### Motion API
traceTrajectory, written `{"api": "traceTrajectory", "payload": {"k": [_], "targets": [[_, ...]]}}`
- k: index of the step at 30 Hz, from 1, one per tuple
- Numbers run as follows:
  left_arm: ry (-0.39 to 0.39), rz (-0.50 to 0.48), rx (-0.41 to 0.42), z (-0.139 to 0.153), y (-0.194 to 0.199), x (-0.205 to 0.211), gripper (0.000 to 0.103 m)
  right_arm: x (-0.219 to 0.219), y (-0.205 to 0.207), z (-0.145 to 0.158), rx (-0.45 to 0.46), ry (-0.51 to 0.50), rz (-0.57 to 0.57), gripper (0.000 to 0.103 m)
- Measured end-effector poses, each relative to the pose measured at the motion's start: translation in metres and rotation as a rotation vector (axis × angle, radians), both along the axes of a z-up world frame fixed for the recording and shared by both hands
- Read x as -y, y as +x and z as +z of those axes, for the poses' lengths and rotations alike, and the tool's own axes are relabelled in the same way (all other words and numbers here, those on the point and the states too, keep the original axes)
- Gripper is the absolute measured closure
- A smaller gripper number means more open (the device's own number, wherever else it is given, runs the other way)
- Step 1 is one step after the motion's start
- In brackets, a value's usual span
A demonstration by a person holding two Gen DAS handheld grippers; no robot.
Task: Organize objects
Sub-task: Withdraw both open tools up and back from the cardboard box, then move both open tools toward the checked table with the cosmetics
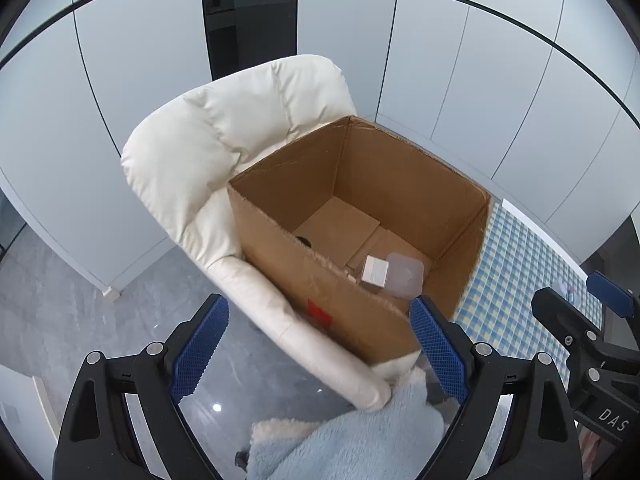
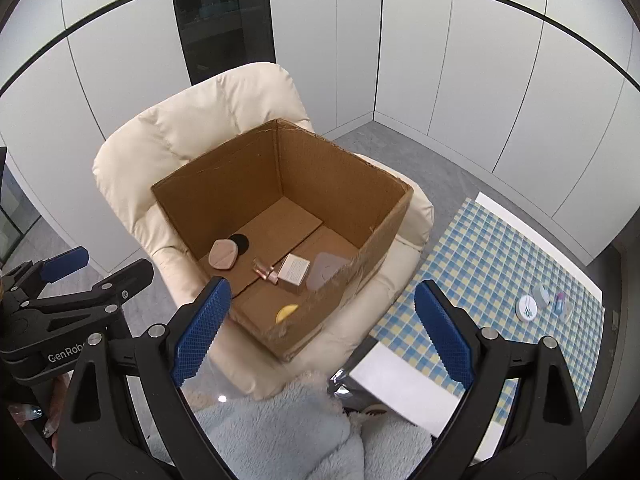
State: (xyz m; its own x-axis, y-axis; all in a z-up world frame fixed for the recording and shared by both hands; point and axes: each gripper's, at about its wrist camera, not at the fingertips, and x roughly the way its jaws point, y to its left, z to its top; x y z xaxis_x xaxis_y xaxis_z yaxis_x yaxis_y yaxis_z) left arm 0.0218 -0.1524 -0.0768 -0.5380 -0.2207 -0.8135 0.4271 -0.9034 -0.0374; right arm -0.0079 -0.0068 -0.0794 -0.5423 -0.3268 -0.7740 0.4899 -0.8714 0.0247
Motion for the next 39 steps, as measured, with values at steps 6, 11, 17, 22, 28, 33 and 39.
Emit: {"api": "traceTrajectory", "payload": {"k": [6,11,17,22,28,33,39], "targets": [[-0.017,-0.007,0.012,0.004,0.023,-0.009,0.011,-0.014,0.026,0.007,0.004,-0.009,-0.003,0.008],[-0.014,-0.021,0.015,0.007,0.038,-0.017,0.010,-0.024,0.043,0.011,0.005,-0.005,-0.004,0.008],[-0.017,-0.038,0.018,0.009,0.052,-0.023,0.011,-0.033,0.065,0.012,0.003,0.007,-0.006,0.008],[-0.021,-0.048,0.017,0.012,0.066,-0.029,0.011,-0.042,0.082,0.015,0.007,-0.003,-0.019,0.008],[-0.031,-0.058,0.010,0.016,0.080,-0.034,0.011,-0.052,0.099,0.016,0.006,0.002,-0.035,0.008],[-0.029,-0.063,0.015,0.018,0.090,-0.038,0.011,-0.063,0.113,0.017,0.010,0.004,-0.045,0.008],[-0.021,-0.091,-0.010,0.027,0.099,-0.049,0.011,-0.076,0.129,0.016,0.003,0.020,-0.062,0.008]]}}
